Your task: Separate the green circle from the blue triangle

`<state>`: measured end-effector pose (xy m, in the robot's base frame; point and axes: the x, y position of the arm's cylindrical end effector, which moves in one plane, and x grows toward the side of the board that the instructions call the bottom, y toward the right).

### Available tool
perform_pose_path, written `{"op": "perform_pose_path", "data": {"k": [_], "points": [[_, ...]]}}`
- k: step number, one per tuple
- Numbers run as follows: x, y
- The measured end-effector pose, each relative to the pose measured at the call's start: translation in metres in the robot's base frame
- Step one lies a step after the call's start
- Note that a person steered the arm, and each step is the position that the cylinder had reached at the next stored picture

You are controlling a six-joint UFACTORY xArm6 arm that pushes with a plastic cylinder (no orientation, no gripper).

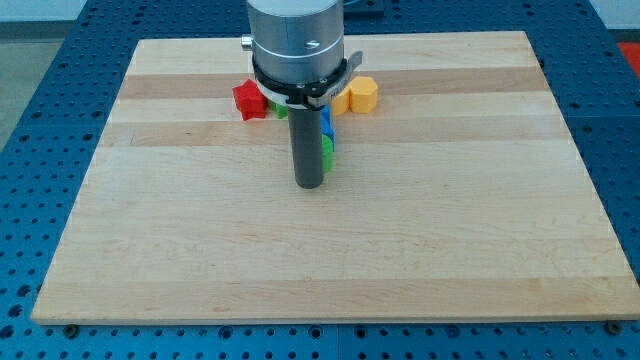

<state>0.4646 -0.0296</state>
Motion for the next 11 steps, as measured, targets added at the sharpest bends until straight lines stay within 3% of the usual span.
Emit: {"op": "perform_pose_path", "data": {"k": [2, 5, 7, 11], "points": [[0.005, 0.002], [-0.015, 0.078], [-0.052, 0.063], [-0.006, -0.062]]}}
